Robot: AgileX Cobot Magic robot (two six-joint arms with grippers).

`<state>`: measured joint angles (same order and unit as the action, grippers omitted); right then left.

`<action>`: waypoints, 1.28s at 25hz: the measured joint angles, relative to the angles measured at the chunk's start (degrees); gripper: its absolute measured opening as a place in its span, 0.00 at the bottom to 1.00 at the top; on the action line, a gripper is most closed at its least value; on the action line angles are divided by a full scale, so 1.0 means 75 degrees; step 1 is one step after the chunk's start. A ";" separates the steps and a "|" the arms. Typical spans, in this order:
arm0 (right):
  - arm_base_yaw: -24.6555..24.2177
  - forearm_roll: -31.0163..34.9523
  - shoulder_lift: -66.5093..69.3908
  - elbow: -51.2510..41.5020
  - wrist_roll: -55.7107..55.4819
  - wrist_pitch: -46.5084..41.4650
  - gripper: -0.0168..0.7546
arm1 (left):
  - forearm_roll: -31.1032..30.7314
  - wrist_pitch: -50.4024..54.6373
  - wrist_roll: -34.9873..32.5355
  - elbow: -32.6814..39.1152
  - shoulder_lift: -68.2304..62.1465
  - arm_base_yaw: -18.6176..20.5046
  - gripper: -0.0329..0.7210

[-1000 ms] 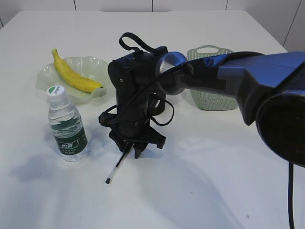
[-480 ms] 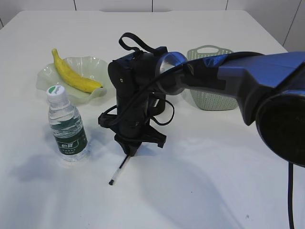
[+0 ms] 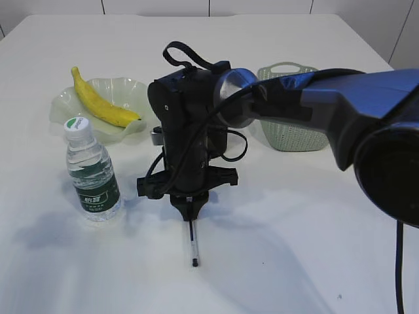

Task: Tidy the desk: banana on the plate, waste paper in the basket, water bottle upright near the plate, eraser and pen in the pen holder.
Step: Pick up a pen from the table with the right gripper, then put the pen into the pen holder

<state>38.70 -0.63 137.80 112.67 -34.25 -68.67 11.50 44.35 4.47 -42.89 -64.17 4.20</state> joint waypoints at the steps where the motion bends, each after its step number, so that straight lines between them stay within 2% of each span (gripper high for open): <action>1: 0.0000 -0.0153 -0.0036 0.0000 0.0226 -0.0057 0.09 | 0.0000 0.0000 0.0000 0.0000 0.0000 0.0000 0.66; 7: 0.0000 -0.1085 -0.0624 0.0000 0.1189 -0.0129 0.08 | 0.0000 0.0090 0.0000 0.0000 0.0000 0.0000 0.66; 18: 0.0000 -0.1248 -0.1405 -0.0271 0.1875 -0.0156 0.08 | 0.0000 0.0234 0.0000 0.0000 0.0000 0.0000 0.66; 24: -0.0099 -0.1281 -0.2205 -0.1764 0.1889 -0.0029 0.08 | 0.0000 0.0374 0.0000 0.0000 0.0000 0.0000 0.66; 32: -0.0462 -0.1281 -0.3957 -0.4347 0.1889 0.1763 0.08 | 0.0000 0.0384 0.0000 0.0000 0.0000 0.0000 0.66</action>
<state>35.24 -10.24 108.12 80.08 -20.08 -55.45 11.50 47.23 4.47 -42.89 -64.17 4.20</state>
